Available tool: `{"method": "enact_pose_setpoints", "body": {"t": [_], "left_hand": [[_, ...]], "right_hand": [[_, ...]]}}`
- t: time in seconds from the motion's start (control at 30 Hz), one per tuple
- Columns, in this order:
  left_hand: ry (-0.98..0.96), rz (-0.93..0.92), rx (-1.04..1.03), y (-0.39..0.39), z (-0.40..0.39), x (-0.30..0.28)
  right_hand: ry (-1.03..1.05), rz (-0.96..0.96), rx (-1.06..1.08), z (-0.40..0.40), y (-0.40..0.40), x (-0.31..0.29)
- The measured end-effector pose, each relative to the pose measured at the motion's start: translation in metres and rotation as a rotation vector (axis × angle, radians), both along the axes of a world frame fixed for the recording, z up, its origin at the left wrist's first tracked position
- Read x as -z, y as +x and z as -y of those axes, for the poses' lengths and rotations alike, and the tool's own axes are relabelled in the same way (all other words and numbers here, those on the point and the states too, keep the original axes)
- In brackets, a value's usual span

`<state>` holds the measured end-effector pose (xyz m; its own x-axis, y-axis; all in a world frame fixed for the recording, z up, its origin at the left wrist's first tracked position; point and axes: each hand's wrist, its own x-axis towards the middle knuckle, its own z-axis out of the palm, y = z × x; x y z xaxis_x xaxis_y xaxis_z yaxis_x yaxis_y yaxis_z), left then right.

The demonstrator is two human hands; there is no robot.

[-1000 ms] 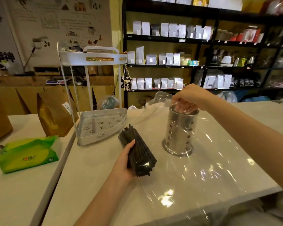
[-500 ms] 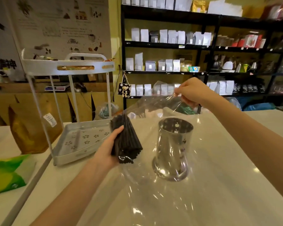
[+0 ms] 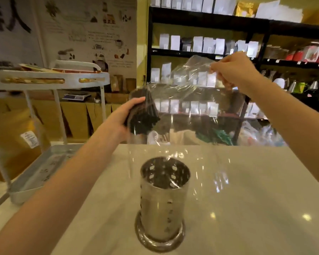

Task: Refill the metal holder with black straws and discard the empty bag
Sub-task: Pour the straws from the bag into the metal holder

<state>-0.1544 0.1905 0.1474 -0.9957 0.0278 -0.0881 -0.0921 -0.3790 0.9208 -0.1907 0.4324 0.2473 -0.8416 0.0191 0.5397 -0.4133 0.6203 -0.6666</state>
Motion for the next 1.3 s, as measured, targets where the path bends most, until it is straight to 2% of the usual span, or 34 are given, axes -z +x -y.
{"method": "enact_pose_setpoints", "body": {"t": [0.2,0.47,0.8,1.0,1.17,1.3], "left_hand": [[0.013,-0.086,0.027,-0.042,-0.012,-0.02],[0.009,-0.151,0.014,-0.064,-0.014,-0.014],[-0.085,-0.374,0.101,-0.055,-0.013,-0.008],[-0.138,-0.467,0.06,-0.053,-0.01,-0.015],[-0.121,-0.561,0.107,-0.044,-0.014,-0.011],[-0.122,-0.598,0.066,-0.034,-0.017,-0.013]], "right_hand": [[-0.033,-0.136,-0.005,-0.021,-0.039,-0.007],[-0.037,-0.31,0.028,-0.023,-0.063,0.011],[-0.181,-0.52,0.002,-0.036,-0.031,0.043],[-0.24,-0.623,-0.029,-0.039,-0.011,0.053],[-0.251,-0.654,-0.022,-0.042,-0.007,0.06],[-0.265,-0.643,-0.026,-0.044,-0.003,0.064]]}}
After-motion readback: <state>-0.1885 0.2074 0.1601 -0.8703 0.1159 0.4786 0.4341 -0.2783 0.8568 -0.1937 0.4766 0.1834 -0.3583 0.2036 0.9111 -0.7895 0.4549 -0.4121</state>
